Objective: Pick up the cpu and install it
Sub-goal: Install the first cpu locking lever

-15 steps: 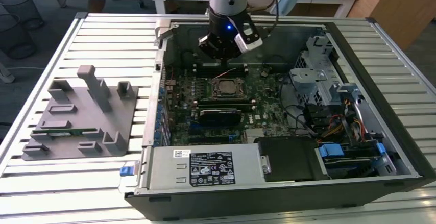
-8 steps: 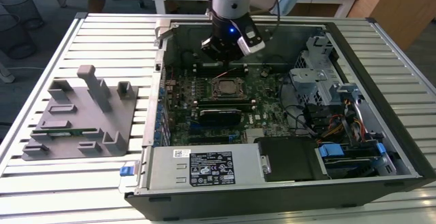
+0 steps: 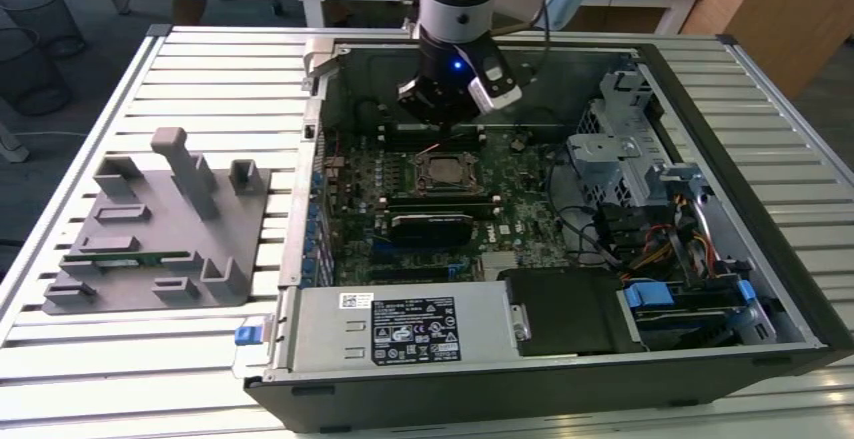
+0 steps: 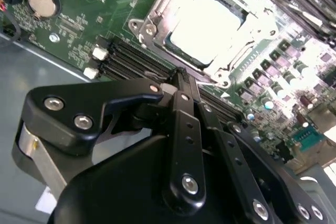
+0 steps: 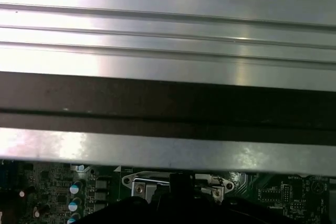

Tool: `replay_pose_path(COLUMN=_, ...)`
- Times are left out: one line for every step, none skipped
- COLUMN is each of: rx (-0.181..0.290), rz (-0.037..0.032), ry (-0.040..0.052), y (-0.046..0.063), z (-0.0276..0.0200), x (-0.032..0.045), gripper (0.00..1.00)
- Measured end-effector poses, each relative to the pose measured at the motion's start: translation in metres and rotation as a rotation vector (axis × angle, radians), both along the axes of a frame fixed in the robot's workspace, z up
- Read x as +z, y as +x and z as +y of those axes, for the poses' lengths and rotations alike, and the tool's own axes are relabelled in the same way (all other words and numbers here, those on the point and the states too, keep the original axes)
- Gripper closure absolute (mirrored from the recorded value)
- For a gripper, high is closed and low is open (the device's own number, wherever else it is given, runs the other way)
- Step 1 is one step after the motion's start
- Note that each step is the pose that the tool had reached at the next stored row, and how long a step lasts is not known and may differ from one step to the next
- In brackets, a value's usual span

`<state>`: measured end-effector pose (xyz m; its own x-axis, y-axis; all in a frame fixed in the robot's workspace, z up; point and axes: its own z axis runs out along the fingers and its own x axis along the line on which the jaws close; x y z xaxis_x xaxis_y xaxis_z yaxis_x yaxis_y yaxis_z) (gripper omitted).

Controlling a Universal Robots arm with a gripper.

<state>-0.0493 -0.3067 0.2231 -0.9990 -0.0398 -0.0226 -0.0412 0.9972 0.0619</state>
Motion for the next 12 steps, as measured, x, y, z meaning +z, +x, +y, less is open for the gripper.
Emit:
replay_pose_path(rx=0.000, rz=0.0000, ry=0.0000, y=0.0012, z=0.0000, x=-0.0003, gripper=0.89)
replay_pose_path(rx=0.001, rz=0.0000, ry=0.0000, y=0.0019, z=0.0000, x=-0.0008, gripper=0.89)
replay_pose_path(rx=0.001, rz=0.0000, ry=0.0000, y=0.0024, z=0.0000, x=-0.0014, gripper=0.89)
replay_pose_path(rx=0.001, rz=0.0000, ry=0.0000, y=0.0030, z=0.0000, x=-0.0020, gripper=0.89)
replay_pose_path(rx=0.002, rz=0.0000, ry=0.0000, y=0.0037, z=0.0000, x=-0.0026, gripper=0.89)
replay_pose_path(rx=0.002, rz=0.0000, ry=0.0000, y=0.0044, z=0.0000, x=-0.0033, gripper=0.89)
replay_pose_path(rx=0.002, rz=0.0000, ry=0.0000, y=0.0051, z=0.0000, x=-0.0041, gripper=0.89)
replay_pose_path(rx=0.003, rz=0.0000, ry=-0.0001, y=0.0058, z=0.0000, x=-0.0048, gripper=0.89)
replay_pose_path(rx=0.003, rz=0.0000, ry=0.0000, y=0.0065, z=0.0000, x=-0.0055, gripper=0.89)
replay_pose_path(rx=0.003, rz=0.0000, ry=-0.0001, y=0.0069, z=0.0001, x=-0.0060, gripper=0.89)
replay_pose_path(rx=0.003, rz=0.0000, ry=0.0000, y=0.0073, z=0.0002, x=-0.0065, gripper=0.89)
replay_pose_path(rx=0.003, rz=0.0000, ry=-0.0001, y=0.0078, z=0.0004, x=-0.0071, gripper=0.89)
